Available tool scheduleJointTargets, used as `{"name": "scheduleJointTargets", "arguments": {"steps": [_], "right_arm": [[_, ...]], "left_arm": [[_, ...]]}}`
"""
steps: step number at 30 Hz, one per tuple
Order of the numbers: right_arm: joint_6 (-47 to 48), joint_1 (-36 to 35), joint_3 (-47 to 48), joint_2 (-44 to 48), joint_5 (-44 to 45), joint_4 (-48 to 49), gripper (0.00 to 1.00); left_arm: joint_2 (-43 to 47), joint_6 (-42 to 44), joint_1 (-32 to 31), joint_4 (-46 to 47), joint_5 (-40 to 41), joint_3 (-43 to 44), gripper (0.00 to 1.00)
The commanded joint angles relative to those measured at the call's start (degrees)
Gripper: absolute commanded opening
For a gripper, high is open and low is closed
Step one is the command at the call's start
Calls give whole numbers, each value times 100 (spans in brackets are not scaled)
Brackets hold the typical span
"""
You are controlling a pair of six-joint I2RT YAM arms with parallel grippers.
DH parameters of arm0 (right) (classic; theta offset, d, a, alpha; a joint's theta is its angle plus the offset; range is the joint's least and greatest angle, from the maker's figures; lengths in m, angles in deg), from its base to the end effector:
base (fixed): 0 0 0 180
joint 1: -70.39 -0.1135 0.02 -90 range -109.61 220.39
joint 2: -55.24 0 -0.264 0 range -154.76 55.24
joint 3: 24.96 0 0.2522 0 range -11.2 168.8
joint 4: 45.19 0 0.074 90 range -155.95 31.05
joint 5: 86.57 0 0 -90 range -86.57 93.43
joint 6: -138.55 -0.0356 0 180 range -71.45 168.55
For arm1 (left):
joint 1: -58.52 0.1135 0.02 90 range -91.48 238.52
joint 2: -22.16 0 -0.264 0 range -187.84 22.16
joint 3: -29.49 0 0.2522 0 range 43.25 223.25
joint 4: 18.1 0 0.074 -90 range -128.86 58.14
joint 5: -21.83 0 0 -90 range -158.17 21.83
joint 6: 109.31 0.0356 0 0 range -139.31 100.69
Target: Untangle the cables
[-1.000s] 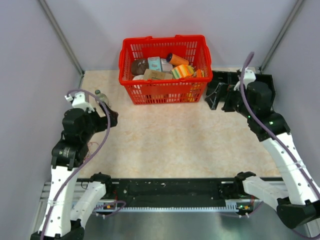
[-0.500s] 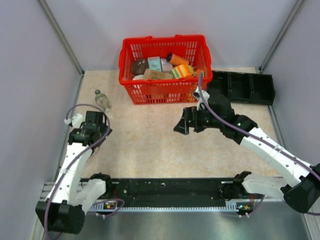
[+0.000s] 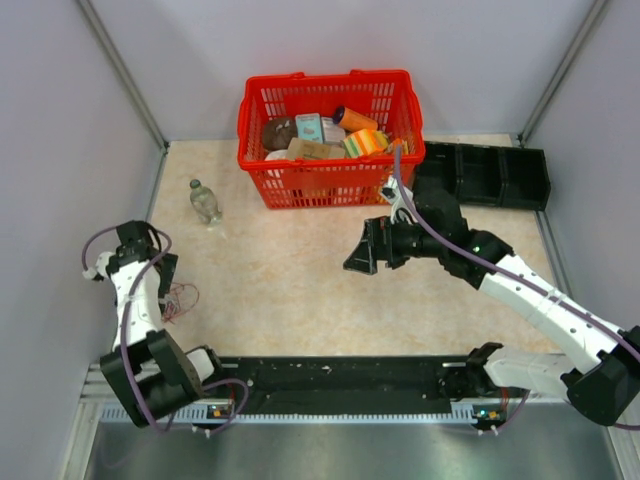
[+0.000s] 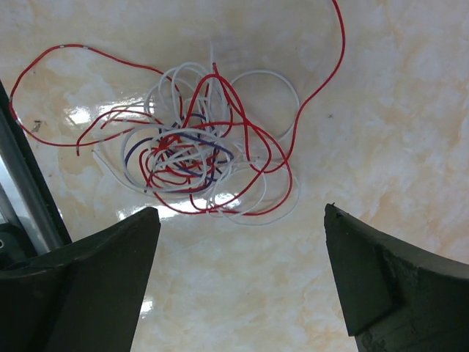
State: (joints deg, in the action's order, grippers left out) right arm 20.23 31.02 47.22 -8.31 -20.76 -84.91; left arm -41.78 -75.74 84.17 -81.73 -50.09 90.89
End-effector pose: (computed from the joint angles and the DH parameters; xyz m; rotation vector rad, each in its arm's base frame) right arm 0.1786 0.1654 0.3327 -0.4904 2.2257 1.1144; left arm 0.1751 0.0963 0.2408 -1.8058 1.9391 0.2579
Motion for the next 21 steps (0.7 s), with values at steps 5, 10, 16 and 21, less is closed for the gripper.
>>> {"name": "scheduleJointTargets", "arguments": {"steps": [5,10,16,21], "right_arm": [[-34,-44,3,53,-130,231,99],[-43,-44,38,97,-95,222,99],[-69,-44,-14,106,1,223,99],[-51,-44,-67,-17,80,222,99]], "left_arm": [[-1198,-228,607,530,-112,-35,93],[-1560,-273,696,627,-533,-210,68],[-1069,113,669,829,-789,-448,45],[-848,465,643,917,-1192,-553,8]]}}
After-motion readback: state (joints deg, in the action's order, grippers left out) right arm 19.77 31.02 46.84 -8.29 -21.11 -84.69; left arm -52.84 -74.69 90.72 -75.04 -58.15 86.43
